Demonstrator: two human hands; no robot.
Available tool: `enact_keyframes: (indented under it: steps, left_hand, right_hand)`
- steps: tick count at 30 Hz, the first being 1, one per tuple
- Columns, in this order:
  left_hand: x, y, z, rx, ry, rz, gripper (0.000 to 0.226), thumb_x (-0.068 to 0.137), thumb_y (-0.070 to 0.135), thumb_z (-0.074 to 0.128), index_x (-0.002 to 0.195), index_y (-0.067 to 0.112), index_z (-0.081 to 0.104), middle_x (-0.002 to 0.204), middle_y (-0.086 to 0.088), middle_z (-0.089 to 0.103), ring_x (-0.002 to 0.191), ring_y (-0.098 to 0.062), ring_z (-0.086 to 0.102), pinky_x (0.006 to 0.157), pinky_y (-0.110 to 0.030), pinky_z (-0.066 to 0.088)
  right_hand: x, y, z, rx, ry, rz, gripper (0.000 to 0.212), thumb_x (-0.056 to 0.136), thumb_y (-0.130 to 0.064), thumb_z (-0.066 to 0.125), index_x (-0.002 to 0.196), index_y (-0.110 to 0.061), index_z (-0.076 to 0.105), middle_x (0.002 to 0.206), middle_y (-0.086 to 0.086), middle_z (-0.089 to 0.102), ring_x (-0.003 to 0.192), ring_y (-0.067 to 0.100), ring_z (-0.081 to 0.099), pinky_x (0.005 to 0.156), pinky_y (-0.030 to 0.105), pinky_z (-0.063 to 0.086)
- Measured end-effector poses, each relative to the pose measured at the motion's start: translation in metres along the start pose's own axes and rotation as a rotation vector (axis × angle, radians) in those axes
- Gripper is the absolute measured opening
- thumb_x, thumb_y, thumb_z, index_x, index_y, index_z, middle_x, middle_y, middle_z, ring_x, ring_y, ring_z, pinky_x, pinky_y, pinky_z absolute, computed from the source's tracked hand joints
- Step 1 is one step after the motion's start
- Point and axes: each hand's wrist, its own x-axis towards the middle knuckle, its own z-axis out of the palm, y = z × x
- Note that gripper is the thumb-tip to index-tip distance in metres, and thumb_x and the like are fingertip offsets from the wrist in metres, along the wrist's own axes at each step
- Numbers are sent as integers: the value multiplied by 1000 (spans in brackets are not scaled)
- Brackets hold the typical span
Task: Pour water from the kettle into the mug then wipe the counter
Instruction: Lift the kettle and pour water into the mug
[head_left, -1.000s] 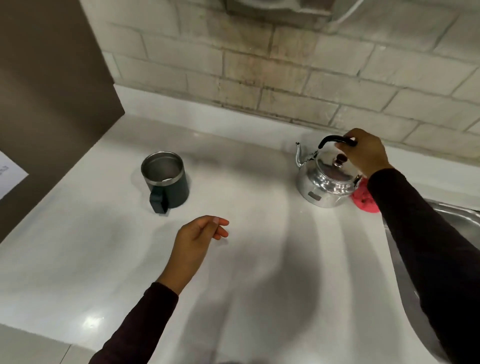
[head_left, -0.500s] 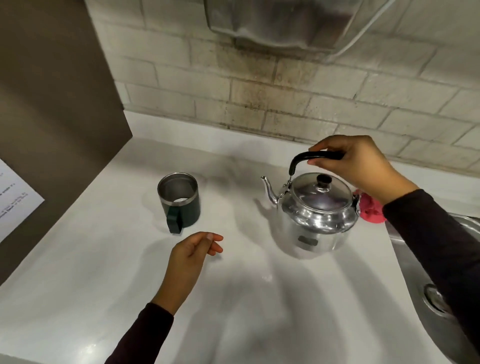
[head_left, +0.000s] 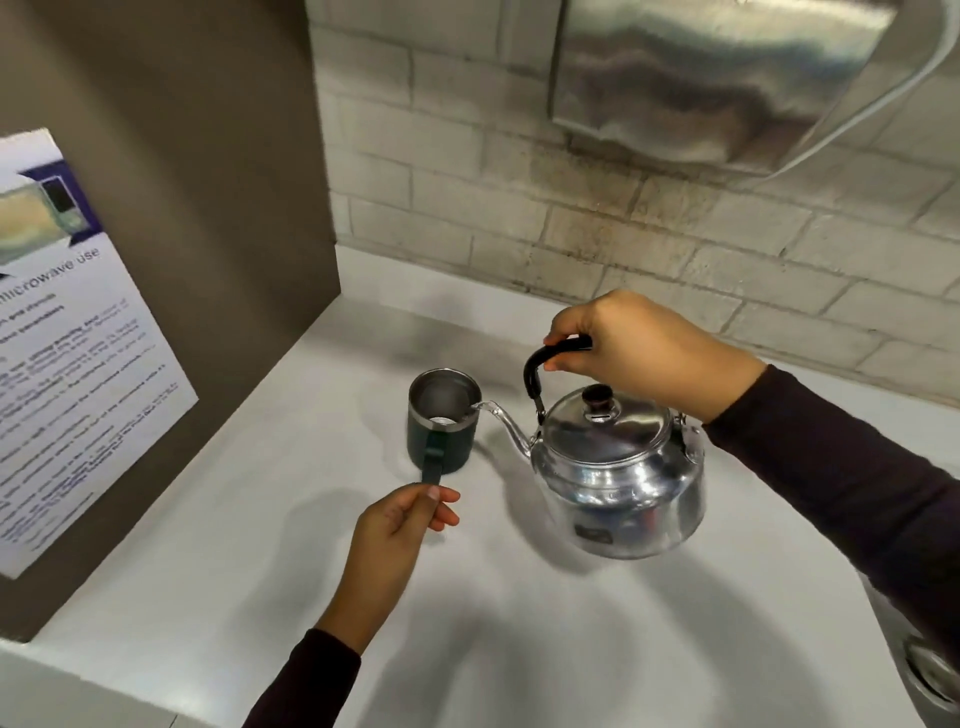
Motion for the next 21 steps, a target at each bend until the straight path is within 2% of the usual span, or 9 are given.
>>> enact_keyframes:
  steps: [8,13,17,21]
  left_hand:
    - [12,-3,-16,-39,25,-21,36,94,19,47,75,34,73,74,6,74,73,-9,66,75,-24,52]
    - [19,-4,-20,-53,28,-16,35,94,18,47,75,32,73,74,7,74,70,-6,65,69,-17,50]
    - [22,-4,-19,-56,22,-13,34,94,18,47,75,31,73,74,6,75,71,-7,65,71,-19,50]
    - [24,-4,-17,-54,11,-12,36,94,18,47,74,34,73,74,7,75,72,-8,66,73,-22,50]
  right_hand:
    - [37,-15,-1,-118,-58,-12,18,79,-34,71,93,-24,70,85,-1,69,69,17,60,57,29,48]
    - [45,-20,-5,-160,-80,-29,16,78,-37,72,90,-26,70,78,-7,60,61,-1,49,46,20,33]
    - [46,-26,-7,-182,-112,-46,14,78,-37,71,87,-27,70,69,-16,54,58,-2,47,45,19,27]
    - [45,-31,-10,-228,-132,-62,14,79,-38,70,87,-26,69,67,-15,50,55,0,44,44,21,25]
